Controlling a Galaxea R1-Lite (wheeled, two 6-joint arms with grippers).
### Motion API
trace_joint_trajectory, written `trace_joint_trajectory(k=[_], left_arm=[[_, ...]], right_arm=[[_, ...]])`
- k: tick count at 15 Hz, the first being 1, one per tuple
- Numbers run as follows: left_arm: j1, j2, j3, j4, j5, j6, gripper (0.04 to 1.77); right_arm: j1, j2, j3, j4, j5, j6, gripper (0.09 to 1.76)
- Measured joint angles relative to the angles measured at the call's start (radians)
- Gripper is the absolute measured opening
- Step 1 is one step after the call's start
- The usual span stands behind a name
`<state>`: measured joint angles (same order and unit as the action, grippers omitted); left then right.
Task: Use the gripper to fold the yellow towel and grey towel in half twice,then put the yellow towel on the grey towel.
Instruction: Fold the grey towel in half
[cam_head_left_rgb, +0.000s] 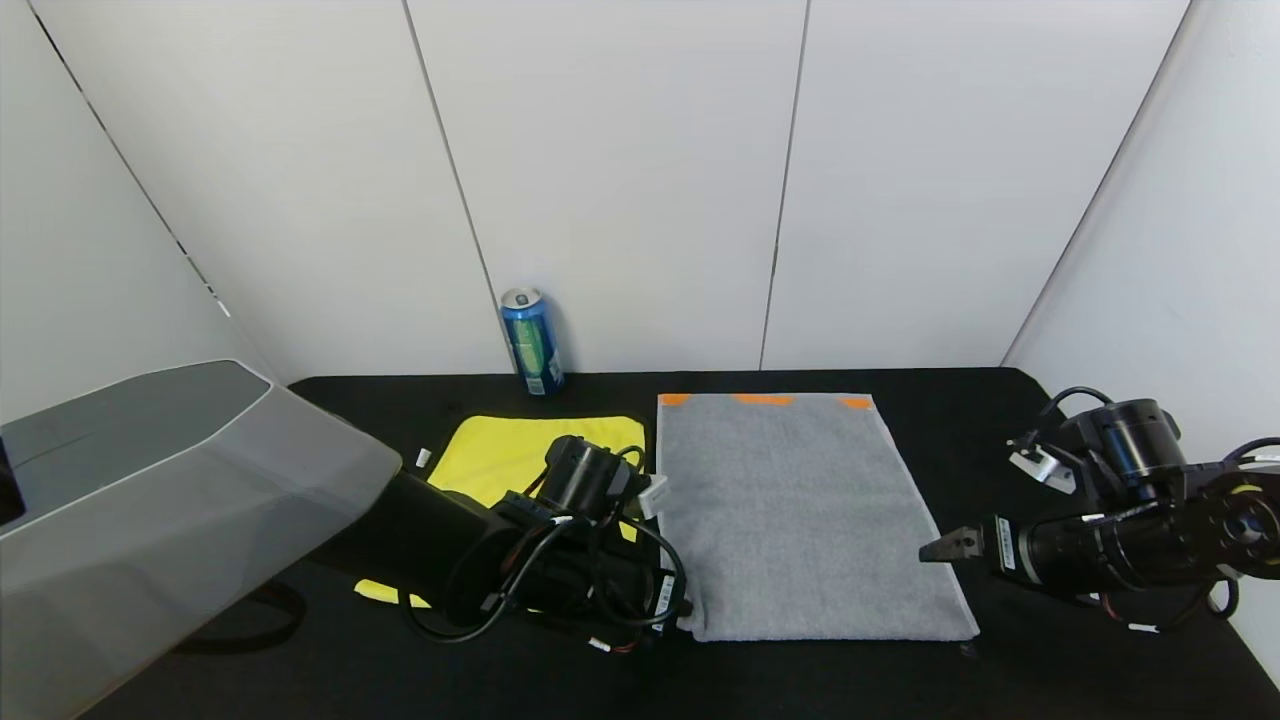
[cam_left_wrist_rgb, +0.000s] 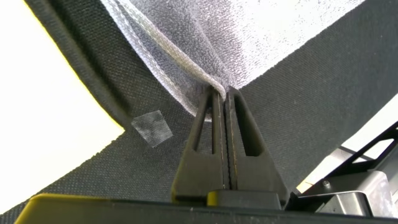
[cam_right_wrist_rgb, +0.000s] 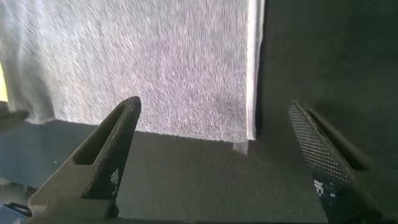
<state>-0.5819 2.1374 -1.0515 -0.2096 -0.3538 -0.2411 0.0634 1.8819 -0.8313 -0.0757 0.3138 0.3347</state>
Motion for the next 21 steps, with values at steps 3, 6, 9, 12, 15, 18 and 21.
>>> trace_joint_trajectory(k=[3, 6, 9, 12, 15, 18, 21], left_arm=[[0.000, -0.001, 0.003, -0.003, 0.000, -0.001, 0.10], [0.000, -0.002, 0.004, -0.003, 0.000, -0.001, 0.10], [0.005, -0.004, 0.004, -0.003, -0.001, -0.001, 0.10], [0.011, -0.006, 0.004, -0.003, 0.000, -0.001, 0.10], [0.013, -0.007, 0.004, -0.003, -0.001, 0.000, 0.10], [0.014, -0.009, 0.004, -0.003, -0.001, 0.002, 0.10], [0.015, -0.009, 0.004, -0.003, -0.001, 0.004, 0.10]], right_arm=[[0.018, 0.022, 0.006, -0.003, -0.001, 0.001, 1.71], [0.029, 0.037, 0.014, -0.019, -0.001, 0.003, 1.71], [0.039, 0.043, 0.018, -0.021, -0.003, 0.004, 1.71], [0.064, 0.052, 0.015, -0.020, -0.005, 0.030, 1.71], [0.083, 0.056, 0.015, -0.018, -0.019, 0.033, 1.71], [0.104, 0.069, 0.016, -0.020, -0.103, 0.033, 1.71], [0.110, 0.077, 0.018, -0.020, -0.121, 0.032, 1.71]])
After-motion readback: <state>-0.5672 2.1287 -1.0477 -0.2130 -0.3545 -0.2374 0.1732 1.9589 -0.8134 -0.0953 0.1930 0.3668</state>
